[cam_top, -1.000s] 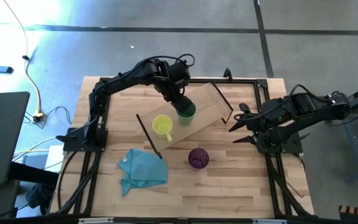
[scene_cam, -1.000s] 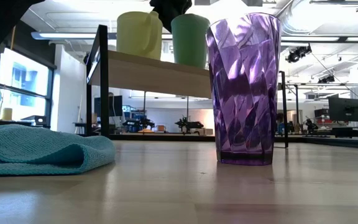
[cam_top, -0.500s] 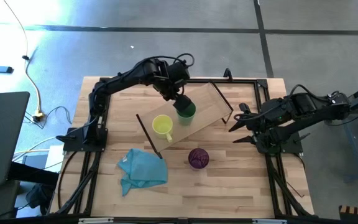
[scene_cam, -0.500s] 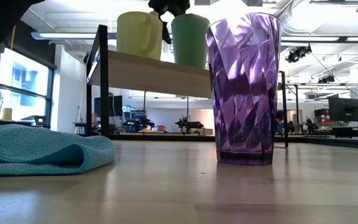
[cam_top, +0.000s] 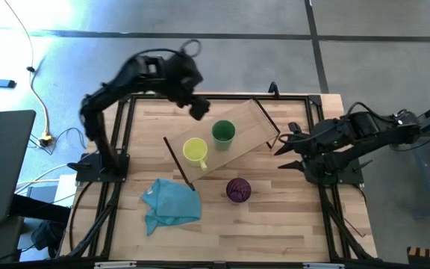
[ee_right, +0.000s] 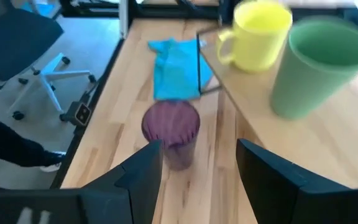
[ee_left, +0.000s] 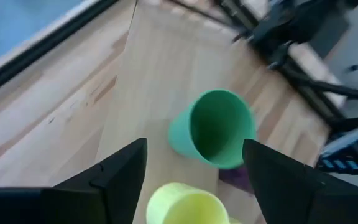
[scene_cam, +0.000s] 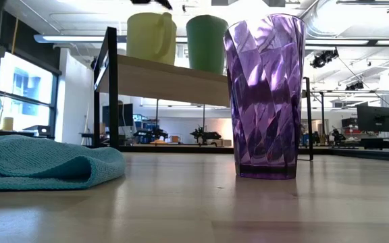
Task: Stack small to large cups/mugs on shelf
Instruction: Put the purple cup on the shelf
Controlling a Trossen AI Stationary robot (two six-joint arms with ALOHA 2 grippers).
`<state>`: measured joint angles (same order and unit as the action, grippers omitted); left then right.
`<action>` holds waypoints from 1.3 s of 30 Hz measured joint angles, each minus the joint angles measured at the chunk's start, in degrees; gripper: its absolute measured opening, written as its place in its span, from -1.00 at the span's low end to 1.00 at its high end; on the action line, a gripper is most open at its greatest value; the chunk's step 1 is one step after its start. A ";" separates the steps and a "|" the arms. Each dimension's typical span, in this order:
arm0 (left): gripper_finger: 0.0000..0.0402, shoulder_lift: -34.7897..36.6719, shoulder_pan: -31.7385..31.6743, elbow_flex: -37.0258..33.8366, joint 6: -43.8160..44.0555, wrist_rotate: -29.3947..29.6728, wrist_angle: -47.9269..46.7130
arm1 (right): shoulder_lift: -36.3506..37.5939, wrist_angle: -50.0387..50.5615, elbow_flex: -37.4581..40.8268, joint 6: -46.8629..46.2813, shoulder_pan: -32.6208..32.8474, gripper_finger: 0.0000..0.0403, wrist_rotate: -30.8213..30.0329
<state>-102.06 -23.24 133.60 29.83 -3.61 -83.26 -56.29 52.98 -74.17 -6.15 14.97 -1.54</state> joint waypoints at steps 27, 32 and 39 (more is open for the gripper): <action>0.09 16.83 49.66 -5.13 6.35 32.12 0.90 | -19.78 -6.75 0.00 -13.48 0.01 -0.02 3.72; 0.06 16.92 57.66 -11.16 12.08 42.30 0.88 | -24.14 -7.41 0.02 -16.99 0.01 -0.02 3.72; 0.06 16.83 66.67 -19.99 17.97 54.42 5.30 | -29.09 -7.47 0.02 -19.57 0.01 -0.02 2.96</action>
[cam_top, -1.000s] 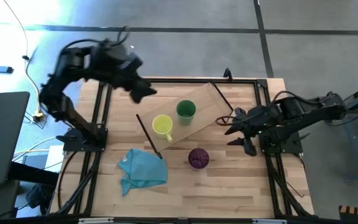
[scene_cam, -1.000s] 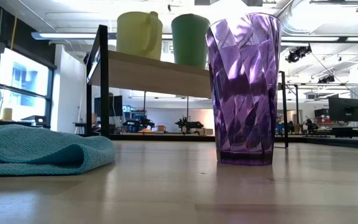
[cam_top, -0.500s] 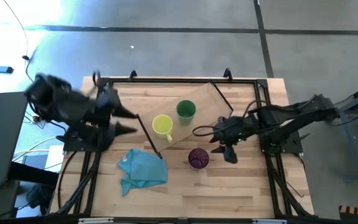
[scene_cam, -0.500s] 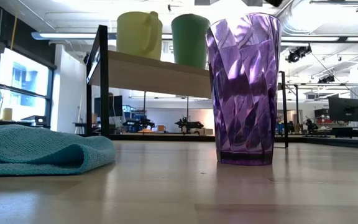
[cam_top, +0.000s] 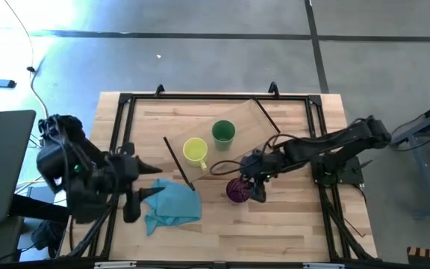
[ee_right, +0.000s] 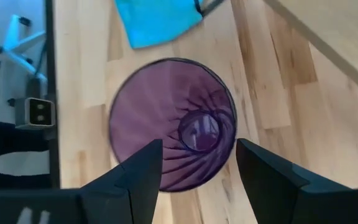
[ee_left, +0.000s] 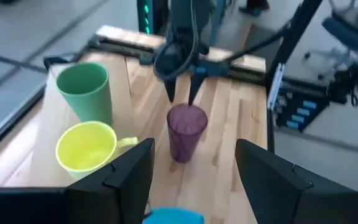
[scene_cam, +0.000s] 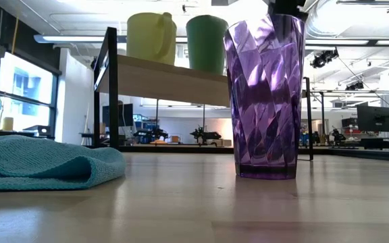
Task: Stack small to large cups/mugs on shelf
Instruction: Put the purple cup on the shelf
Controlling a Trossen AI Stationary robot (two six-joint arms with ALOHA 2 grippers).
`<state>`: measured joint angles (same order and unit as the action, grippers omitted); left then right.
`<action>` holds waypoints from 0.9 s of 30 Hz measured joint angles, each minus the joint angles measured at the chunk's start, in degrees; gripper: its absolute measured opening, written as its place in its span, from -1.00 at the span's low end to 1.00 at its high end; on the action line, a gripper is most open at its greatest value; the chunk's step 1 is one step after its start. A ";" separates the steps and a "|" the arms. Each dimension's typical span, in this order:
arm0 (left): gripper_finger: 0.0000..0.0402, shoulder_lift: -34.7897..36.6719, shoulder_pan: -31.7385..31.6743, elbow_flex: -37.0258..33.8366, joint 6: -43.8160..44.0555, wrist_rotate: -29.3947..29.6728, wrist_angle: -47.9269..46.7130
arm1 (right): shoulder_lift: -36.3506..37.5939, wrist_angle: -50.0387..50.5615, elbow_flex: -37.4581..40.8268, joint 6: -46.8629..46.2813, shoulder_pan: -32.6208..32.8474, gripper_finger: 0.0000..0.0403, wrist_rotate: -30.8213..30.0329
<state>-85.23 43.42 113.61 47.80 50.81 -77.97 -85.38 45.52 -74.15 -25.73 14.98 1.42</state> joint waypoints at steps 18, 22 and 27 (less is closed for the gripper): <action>0.04 0.07 11.44 -7.76 14.06 16.81 2.50 | -2.48 -0.51 0.02 -1.00 -1.90 -0.02 -4.34; 0.04 0.05 11.87 -8.37 14.27 17.59 2.97 | -3.77 -0.74 0.04 -0.46 -1.86 -0.02 -3.94; 0.04 0.07 11.71 -8.36 14.33 17.58 3.18 | -4.79 -1.01 0.04 0.03 -1.88 -0.02 -3.89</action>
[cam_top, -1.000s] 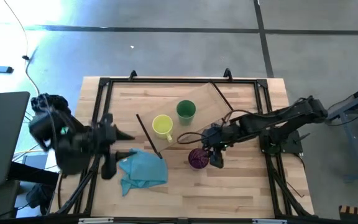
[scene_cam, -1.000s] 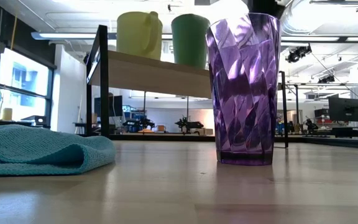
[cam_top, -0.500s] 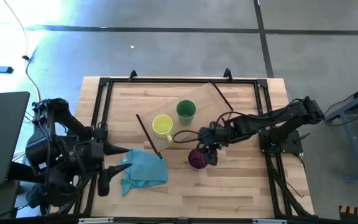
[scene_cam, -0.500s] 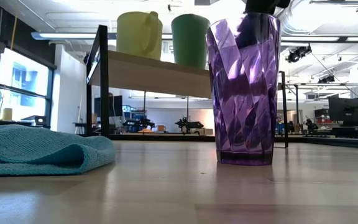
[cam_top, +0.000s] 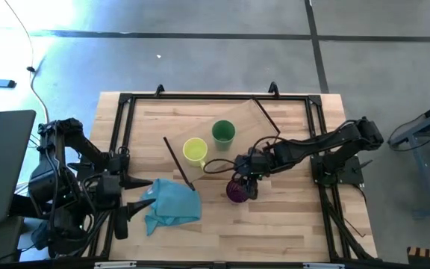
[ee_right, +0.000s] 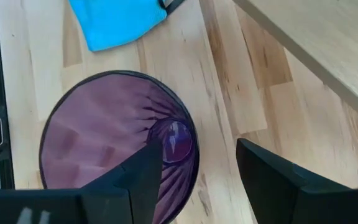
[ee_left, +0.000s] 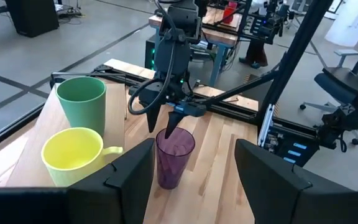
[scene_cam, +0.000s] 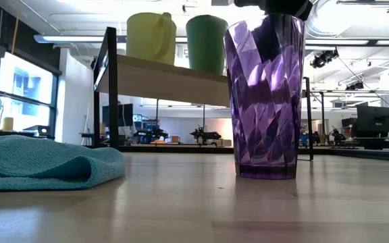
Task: Stack small to large cups/mugs on shelf
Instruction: Put the purple cup on the shelf
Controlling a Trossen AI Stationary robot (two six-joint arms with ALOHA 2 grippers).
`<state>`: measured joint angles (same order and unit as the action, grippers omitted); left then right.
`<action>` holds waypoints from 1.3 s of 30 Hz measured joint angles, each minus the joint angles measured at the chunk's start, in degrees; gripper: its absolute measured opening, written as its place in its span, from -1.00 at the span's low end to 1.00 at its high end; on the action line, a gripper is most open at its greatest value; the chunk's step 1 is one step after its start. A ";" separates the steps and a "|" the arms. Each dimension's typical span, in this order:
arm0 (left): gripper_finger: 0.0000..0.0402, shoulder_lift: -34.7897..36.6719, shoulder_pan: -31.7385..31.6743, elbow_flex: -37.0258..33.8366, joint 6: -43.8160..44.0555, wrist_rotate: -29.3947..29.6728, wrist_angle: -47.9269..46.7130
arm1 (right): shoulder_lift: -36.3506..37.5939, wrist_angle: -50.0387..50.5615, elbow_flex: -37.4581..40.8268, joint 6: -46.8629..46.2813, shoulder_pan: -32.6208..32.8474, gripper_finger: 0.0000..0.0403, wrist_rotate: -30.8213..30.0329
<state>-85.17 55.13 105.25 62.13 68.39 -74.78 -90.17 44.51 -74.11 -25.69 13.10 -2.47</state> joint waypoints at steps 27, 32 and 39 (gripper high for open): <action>0.04 0.00 0.02 0.00 0.25 -0.01 0.19 | -0.66 0.83 0.00 -1.31 0.00 -0.95 -2.54; 0.04 0.00 0.02 0.02 0.72 -0.01 0.17 | -0.54 1.41 -0.04 -1.56 -0.02 -0.98 -1.71; 0.04 0.00 0.02 0.04 1.29 0.01 0.16 | -0.10 2.72 -0.04 -3.69 0.00 -0.99 2.42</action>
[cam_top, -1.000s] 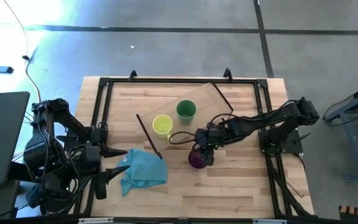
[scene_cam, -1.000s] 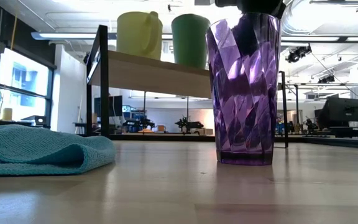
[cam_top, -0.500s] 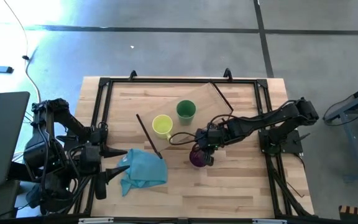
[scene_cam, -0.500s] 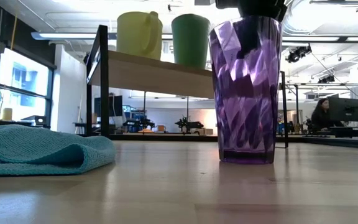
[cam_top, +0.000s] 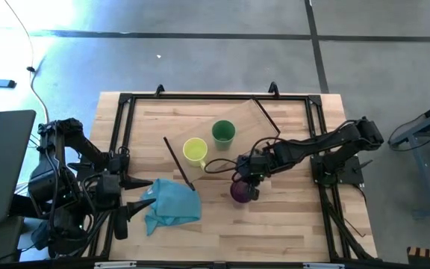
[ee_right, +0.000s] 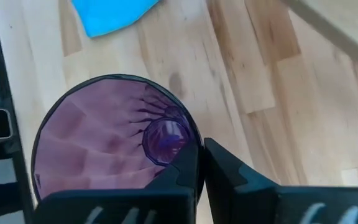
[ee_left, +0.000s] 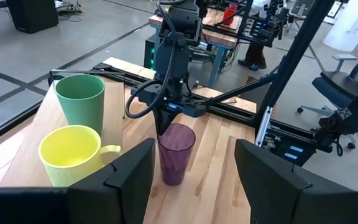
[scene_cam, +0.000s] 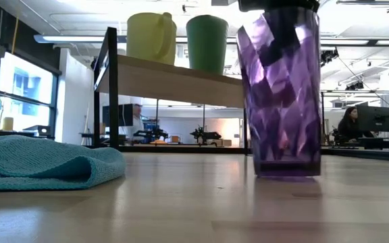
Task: Stack small to large cups/mugs on shelf
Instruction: Put the purple cup on the shelf
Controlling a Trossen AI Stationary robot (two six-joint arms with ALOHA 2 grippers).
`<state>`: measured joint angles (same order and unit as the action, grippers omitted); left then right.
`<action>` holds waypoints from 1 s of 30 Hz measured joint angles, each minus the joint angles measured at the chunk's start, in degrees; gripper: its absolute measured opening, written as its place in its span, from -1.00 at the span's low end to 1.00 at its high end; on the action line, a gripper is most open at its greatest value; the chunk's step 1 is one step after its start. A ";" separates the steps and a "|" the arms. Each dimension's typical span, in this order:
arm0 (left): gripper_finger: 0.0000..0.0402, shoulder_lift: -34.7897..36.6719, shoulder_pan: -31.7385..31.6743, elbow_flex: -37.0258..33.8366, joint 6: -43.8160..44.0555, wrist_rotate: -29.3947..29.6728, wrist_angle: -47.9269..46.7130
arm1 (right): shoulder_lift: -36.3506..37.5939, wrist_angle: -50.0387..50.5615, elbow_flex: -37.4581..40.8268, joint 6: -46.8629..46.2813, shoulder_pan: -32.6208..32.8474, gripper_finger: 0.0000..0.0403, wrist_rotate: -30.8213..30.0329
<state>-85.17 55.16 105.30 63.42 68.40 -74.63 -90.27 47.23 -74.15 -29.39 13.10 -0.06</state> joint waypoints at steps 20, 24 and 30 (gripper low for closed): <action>0.04 0.00 -0.01 0.00 0.00 0.22 -0.31 | 13.30 10.11 0.00 -7.07 0.00 -1.00 0.26; 0.02 0.00 -0.02 0.00 -0.02 0.22 -0.40 | 16.52 12.30 0.00 -8.77 0.00 -1.00 -0.02; -0.01 0.00 -0.02 0.00 -0.04 1.33 -0.40 | 20.89 14.30 0.00 -9.79 -0.89 -1.00 -0.85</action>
<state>-85.17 55.13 105.30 63.37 69.73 -75.02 -69.38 61.53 -74.15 -39.17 12.22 -0.91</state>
